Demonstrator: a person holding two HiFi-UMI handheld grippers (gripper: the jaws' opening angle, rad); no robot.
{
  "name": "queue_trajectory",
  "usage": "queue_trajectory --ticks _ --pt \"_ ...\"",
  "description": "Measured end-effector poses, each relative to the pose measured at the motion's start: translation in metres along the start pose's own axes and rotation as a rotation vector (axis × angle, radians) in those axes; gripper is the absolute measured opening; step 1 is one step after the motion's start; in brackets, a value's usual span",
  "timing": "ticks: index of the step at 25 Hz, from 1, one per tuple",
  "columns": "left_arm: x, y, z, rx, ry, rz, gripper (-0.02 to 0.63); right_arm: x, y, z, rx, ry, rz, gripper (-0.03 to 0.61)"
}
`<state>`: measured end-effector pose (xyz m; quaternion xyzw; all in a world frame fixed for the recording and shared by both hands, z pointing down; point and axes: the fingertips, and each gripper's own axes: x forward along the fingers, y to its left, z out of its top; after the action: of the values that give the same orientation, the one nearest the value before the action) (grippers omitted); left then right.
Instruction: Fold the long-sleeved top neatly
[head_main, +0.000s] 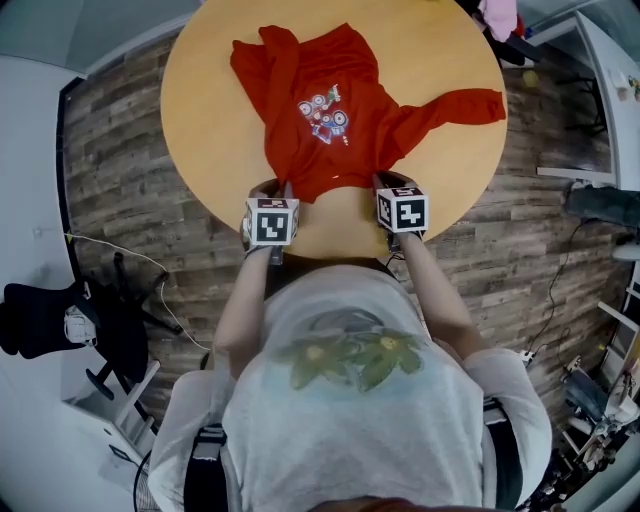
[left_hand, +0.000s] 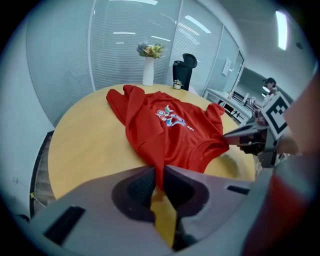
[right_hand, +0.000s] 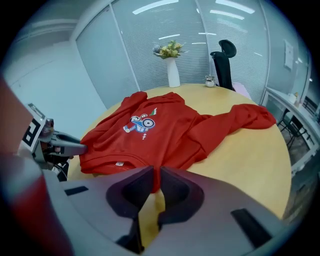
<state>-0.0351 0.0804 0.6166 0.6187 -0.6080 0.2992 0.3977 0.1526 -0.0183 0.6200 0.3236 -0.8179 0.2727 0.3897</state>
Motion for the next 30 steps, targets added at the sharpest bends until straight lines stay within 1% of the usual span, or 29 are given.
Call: queue_trajectory --ticks 2,5,7,8,10,11,12,13,15,21,23,26,30 --pt "-0.006 -0.007 -0.018 -0.017 0.039 -0.012 0.041 -0.007 0.003 -0.02 -0.023 0.036 0.001 0.054" --pt "-0.005 -0.017 -0.057 -0.038 0.145 -0.032 0.041 -0.008 0.01 -0.053 0.001 0.111 0.04 0.048" --pt "-0.005 -0.02 -0.069 -0.038 0.195 -0.044 0.041 -0.009 0.013 -0.06 0.012 0.119 0.061 0.048" --pt "-0.006 -0.02 -0.069 -0.037 0.202 -0.05 0.041 -0.009 0.014 -0.06 0.016 0.117 0.071 0.048" --pt "-0.013 -0.019 -0.061 -0.054 0.18 -0.069 0.094 -0.012 0.015 -0.059 0.031 0.111 0.09 0.05" --pt "-0.016 -0.018 -0.055 -0.076 0.157 -0.084 0.117 -0.015 0.014 -0.057 0.043 0.104 0.096 0.064" --pt "-0.02 -0.015 -0.047 -0.102 0.131 -0.097 0.13 -0.018 0.012 -0.054 0.054 0.092 0.097 0.094" --pt "-0.024 -0.011 -0.039 -0.125 0.105 -0.107 0.137 -0.022 0.01 -0.05 0.063 0.075 0.097 0.116" --pt "-0.031 -0.001 -0.019 -0.155 0.051 -0.109 0.141 -0.028 0.002 -0.041 0.081 0.038 0.092 0.121" --pt "-0.048 0.035 0.038 -0.205 -0.084 -0.058 0.143 -0.038 -0.03 -0.015 0.132 -0.039 0.072 0.135" --pt "-0.049 0.044 0.049 -0.205 -0.103 -0.038 0.143 -0.037 -0.046 -0.004 0.142 -0.056 0.053 0.152" --pt "-0.041 0.056 0.06 -0.187 -0.1 -0.018 0.141 -0.037 -0.07 0.017 0.153 -0.091 0.016 0.166" --pt "-0.026 0.068 0.082 -0.174 -0.1 -0.003 0.143 -0.034 -0.086 0.051 0.124 -0.129 -0.007 0.169"
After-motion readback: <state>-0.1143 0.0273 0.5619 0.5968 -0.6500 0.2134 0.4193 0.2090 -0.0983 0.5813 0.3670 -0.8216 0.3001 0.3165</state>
